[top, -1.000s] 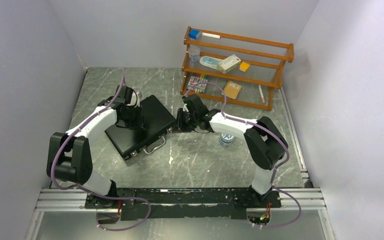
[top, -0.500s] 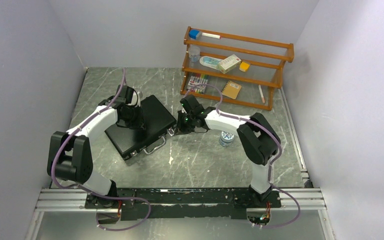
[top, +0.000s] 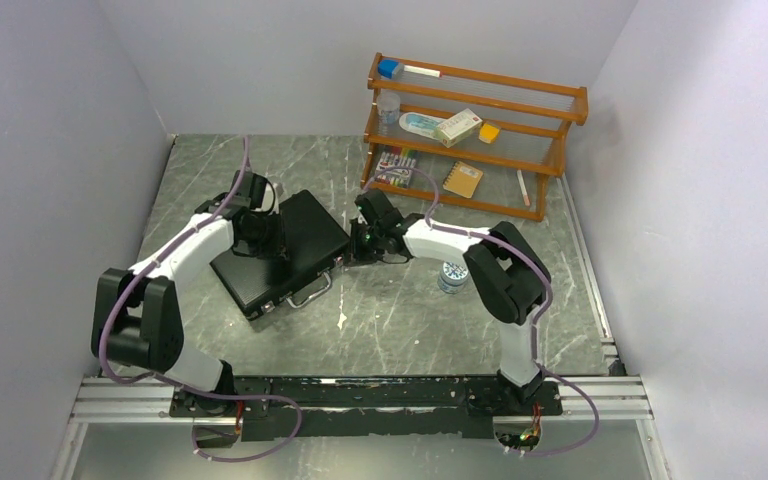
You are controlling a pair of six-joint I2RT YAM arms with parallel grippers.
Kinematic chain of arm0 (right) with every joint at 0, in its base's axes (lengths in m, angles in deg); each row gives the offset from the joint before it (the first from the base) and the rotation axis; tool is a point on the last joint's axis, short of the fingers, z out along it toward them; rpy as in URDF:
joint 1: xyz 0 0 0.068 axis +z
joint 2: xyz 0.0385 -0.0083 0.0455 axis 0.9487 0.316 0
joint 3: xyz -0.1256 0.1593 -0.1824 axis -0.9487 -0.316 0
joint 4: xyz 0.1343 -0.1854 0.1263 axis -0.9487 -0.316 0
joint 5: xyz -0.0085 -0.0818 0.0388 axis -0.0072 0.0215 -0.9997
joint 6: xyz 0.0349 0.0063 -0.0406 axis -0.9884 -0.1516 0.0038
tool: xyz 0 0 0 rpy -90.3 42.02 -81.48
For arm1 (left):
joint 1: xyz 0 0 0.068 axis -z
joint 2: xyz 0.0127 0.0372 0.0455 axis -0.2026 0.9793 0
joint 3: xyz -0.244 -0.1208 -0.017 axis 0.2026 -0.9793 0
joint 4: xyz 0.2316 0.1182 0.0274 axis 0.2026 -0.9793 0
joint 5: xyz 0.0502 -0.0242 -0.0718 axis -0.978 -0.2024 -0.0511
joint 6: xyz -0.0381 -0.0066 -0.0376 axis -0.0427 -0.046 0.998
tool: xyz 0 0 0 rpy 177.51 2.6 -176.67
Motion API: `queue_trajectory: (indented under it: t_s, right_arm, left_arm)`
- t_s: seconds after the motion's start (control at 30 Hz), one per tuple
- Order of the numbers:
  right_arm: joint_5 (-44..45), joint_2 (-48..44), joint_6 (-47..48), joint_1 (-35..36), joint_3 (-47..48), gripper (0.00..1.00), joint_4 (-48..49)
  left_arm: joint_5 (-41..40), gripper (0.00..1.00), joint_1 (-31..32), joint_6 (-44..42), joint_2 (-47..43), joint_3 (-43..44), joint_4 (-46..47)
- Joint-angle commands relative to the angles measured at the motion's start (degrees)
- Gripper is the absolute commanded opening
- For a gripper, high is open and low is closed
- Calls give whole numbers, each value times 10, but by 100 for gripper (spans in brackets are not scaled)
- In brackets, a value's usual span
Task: Pack up texas hold em set
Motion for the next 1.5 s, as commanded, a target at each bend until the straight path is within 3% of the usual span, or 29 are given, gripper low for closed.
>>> queue_trajectory:
  t_s: [0.0,0.2,0.33,0.73,0.93,1.23,1.47]
  right_arm:
    - [-3,-62,4,18,-34,7,36]
    - [-40,-95,21,90,-50,29,71]
    - [-67,-71,27,133,-25,32,97]
    - [-79,5,7,180,49,34,131]
    - [-81,35,3,183,68,35,120]
    - [-93,65,-1,188,81,29,117]
    - [-70,96,13,197,97,10,93]
  left_arm:
    - [-51,28,3,34,-49,-11,-12]
    - [-138,43,-1,161,-149,-55,-24]
    - [-161,45,-8,224,-198,-101,-33]
    - [-174,26,-23,256,-198,-161,-42]
    - [-183,22,-23,251,-180,-152,-46]
    - [-191,20,-24,244,-175,-145,-51]
    - [-195,21,-24,243,-175,-138,-55]
